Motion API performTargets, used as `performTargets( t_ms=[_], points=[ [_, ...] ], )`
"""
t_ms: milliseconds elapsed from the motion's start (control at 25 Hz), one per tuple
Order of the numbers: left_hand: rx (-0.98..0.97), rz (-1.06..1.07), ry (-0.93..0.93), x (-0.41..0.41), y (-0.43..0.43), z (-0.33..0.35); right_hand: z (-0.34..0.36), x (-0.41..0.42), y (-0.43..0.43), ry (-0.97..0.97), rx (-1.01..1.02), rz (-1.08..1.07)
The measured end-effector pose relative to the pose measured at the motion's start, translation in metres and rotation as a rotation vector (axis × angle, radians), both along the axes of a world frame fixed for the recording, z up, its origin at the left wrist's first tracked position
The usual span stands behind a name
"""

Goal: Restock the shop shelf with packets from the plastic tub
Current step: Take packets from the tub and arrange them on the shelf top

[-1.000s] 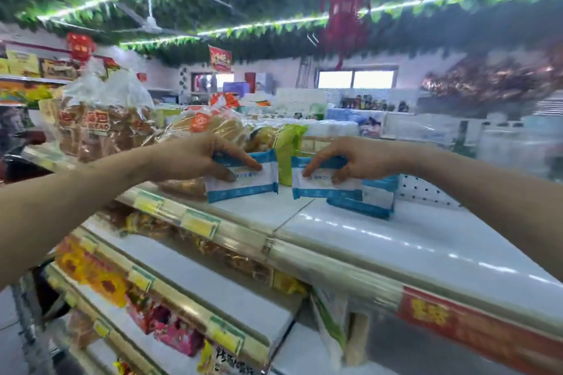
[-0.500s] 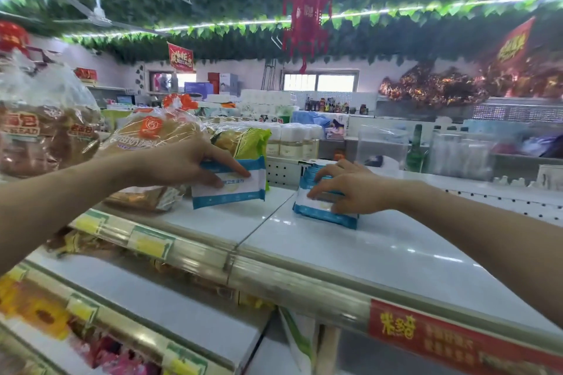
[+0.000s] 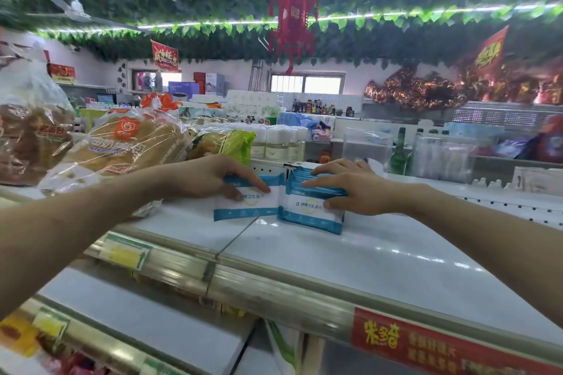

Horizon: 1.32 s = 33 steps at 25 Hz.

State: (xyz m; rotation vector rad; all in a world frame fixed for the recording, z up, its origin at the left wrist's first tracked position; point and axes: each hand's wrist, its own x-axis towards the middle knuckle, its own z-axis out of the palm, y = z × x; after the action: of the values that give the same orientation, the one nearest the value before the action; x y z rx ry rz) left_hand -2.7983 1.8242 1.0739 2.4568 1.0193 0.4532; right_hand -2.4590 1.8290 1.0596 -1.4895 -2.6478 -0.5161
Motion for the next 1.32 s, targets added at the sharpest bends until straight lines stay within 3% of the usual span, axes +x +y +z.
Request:
performTargets(
  t_ms=[160, 360, 640, 1040, 1320],
  points=[
    [-0.032, -0.084, 0.008, 0.038, 0.011, -0.006, 0.011, 0.032, -0.013, 0.098, 0.105, -0.042],
    [0.007, -0.186, 0.03, 0.086, 0.029, -0.021, 0.016, 0.065, -0.041, 0.066, 0.216, -0.145],
    [0.38, -0.218, 0.148, 0.113, 0.052, -0.031, 0.01, 0.087, -0.064, 0.038, 0.274, -0.22],
    [0.419, -0.165, 0.137, 0.1, 0.043, -0.032, 0.016, 0.047, -0.059, 0.026, 0.274, -0.144],
    [0.442, 0.014, 0.11, 0.021, -0.002, -0.003, 0.026, -0.029, -0.033, 0.055, 0.222, 0.065]
  ],
)
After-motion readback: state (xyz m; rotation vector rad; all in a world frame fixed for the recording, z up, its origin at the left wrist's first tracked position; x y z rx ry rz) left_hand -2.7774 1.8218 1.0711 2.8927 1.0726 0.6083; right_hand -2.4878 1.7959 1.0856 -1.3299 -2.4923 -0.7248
